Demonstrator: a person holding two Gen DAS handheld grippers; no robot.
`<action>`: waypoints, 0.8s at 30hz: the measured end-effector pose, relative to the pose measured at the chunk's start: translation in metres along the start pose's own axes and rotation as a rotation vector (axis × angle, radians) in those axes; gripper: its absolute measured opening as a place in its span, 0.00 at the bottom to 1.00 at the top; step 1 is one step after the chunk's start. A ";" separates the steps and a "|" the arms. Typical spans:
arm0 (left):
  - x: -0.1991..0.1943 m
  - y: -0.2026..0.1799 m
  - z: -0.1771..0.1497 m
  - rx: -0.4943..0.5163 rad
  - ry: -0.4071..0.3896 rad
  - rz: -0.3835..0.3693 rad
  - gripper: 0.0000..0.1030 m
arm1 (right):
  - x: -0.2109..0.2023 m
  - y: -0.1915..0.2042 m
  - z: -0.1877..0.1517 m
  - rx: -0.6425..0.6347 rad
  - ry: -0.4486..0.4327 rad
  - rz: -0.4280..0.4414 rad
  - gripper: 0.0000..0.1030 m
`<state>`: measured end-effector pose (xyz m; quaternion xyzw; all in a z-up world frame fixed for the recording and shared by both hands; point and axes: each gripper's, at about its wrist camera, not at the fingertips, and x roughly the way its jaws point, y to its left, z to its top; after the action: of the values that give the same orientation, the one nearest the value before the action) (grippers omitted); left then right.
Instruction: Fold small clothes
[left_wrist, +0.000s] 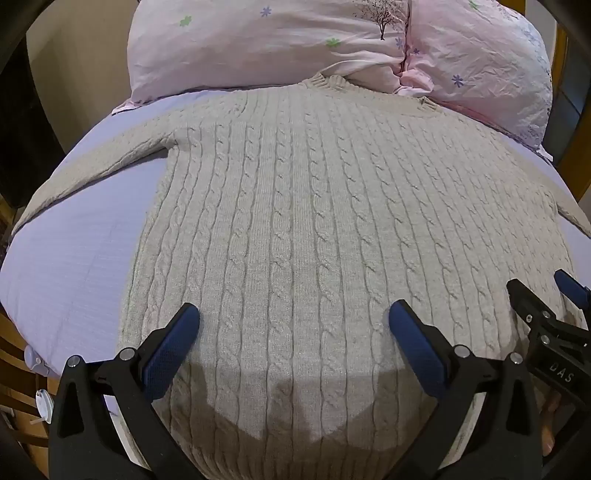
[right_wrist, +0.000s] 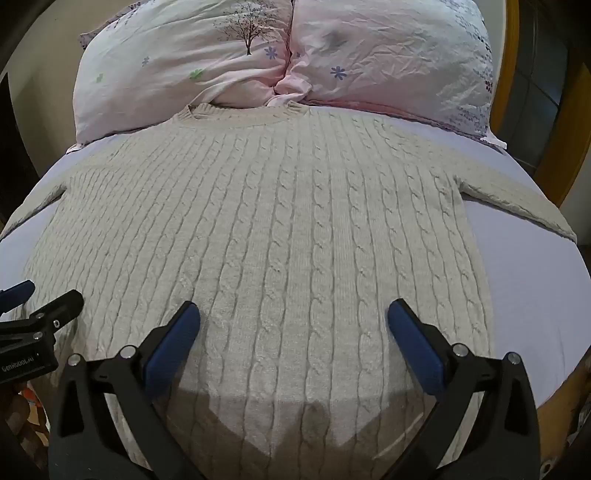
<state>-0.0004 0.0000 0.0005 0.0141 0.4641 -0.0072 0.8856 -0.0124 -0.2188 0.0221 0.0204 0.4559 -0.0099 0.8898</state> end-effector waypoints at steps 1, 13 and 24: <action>0.000 0.000 0.000 0.000 0.001 0.000 0.99 | 0.000 0.000 0.000 0.003 0.005 0.003 0.98; -0.005 0.000 0.000 -0.001 0.000 0.001 0.99 | 0.000 -0.005 -0.002 0.001 0.003 -0.001 0.98; -0.003 0.000 0.000 0.000 -0.005 0.002 0.99 | 0.000 -0.001 -0.001 0.004 0.004 -0.005 0.98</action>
<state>-0.0021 -0.0004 0.0030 0.0147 0.4618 -0.0066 0.8868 -0.0130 -0.2193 0.0213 0.0212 0.4577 -0.0132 0.8888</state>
